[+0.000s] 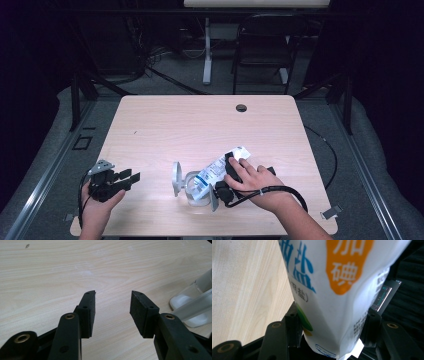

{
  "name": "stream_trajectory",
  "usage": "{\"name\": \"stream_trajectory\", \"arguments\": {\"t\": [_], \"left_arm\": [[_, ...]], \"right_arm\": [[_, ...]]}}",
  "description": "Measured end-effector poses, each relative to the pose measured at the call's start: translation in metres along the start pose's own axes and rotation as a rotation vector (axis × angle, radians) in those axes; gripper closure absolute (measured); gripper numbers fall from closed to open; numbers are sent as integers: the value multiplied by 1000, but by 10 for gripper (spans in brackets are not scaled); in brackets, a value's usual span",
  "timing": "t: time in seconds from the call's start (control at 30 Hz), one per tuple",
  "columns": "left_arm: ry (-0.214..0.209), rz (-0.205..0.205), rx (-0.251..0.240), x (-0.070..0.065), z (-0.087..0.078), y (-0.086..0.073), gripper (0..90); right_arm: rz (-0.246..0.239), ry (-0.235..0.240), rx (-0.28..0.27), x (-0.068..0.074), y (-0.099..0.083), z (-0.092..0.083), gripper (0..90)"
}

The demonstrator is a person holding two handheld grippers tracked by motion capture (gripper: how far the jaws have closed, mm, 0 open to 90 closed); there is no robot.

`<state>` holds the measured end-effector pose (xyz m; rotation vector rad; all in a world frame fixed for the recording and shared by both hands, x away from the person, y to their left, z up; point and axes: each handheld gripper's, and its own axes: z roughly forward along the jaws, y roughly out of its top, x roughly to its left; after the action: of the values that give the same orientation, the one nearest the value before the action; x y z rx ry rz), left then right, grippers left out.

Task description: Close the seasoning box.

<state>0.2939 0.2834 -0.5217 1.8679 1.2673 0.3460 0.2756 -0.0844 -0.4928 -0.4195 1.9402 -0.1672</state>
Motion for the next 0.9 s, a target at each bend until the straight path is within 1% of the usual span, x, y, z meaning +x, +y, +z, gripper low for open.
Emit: {"name": "stream_trajectory", "arguments": {"t": [0.23,0.43,0.53,0.63,0.9], "left_arm": [[0,-4,4,1,0,0,562],[-1,-2,4,1,0,0,562],[0,-4,4,1,-1,0,562],[0,-1,5,1,0,0,562],[-1,-1,3,1,0,0,562]], "right_arm": [[-14,-2,14,-1,0,-1,472],[-11,-5,7,-1,0,0,473],[-17,-4,13,-1,0,-1,475],[-8,-4,2,-1,-1,0,477],[-7,-6,3,-1,-1,-1,481]]}}
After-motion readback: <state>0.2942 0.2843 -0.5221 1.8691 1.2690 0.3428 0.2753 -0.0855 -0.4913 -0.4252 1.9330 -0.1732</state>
